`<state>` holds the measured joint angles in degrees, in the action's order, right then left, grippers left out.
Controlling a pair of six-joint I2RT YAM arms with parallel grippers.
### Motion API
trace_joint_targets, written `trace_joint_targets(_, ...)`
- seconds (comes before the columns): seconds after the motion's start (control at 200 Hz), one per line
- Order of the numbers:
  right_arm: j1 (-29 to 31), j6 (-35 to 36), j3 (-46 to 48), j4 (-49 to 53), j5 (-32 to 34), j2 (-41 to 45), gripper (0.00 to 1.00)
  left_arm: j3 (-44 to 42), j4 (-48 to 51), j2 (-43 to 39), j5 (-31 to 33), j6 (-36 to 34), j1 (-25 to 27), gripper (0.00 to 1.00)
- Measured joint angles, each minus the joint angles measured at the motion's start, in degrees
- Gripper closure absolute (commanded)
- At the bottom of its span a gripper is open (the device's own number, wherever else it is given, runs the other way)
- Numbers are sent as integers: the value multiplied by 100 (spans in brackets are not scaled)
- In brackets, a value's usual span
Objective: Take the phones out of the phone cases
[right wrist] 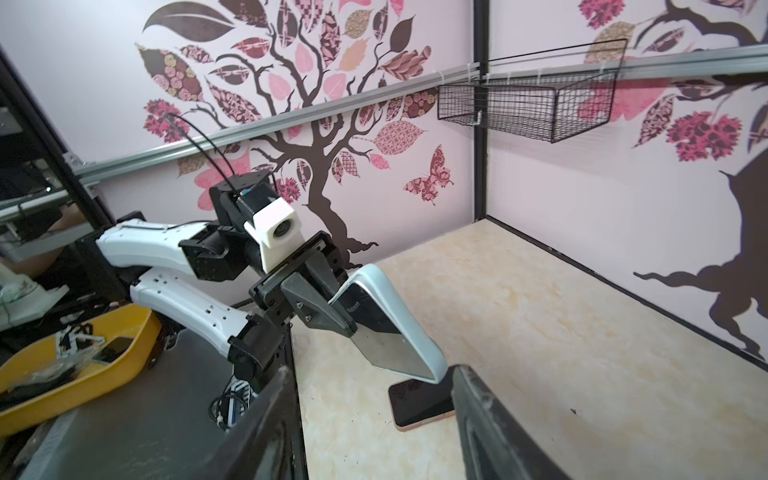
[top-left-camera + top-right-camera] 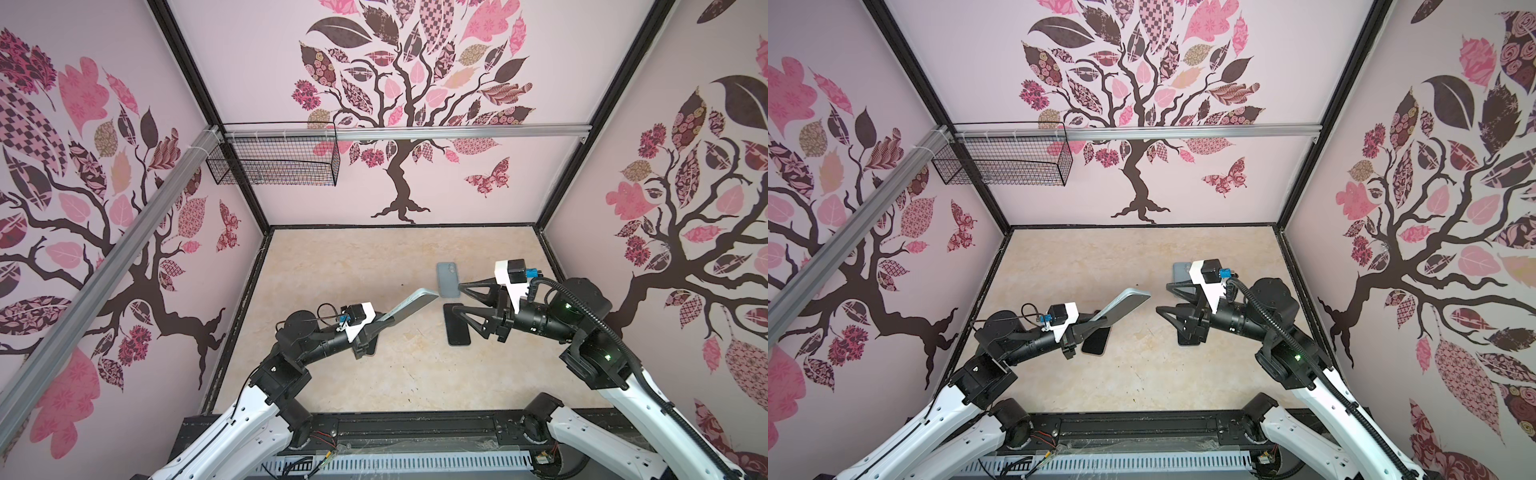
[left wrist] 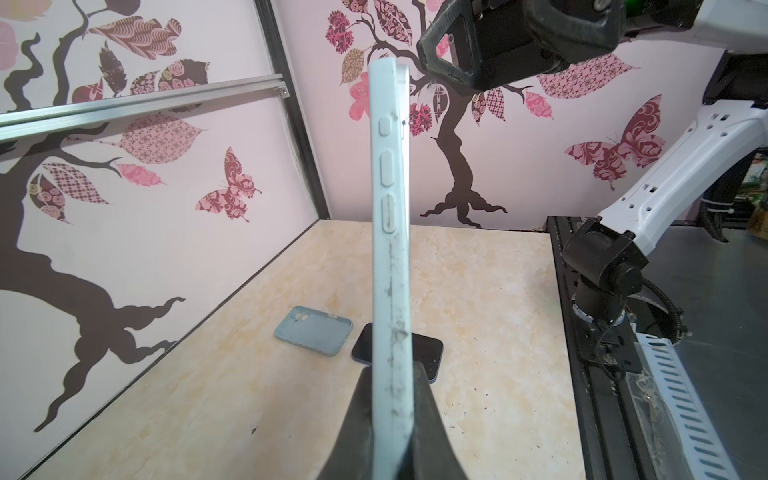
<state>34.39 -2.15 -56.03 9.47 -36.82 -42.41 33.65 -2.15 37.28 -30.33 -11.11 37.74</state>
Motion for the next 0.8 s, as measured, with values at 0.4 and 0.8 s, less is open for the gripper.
trace_joint_targets(0.4, 2, 1266, -107, 107, 111, -439, 54, 0, -118, 199, -605, 101, -22, 100)
trace_joint_targets(0.8, 2, 675, -157, -199, -404, -608, 51, 7, 20, 289, -935, 52, -26, 100)
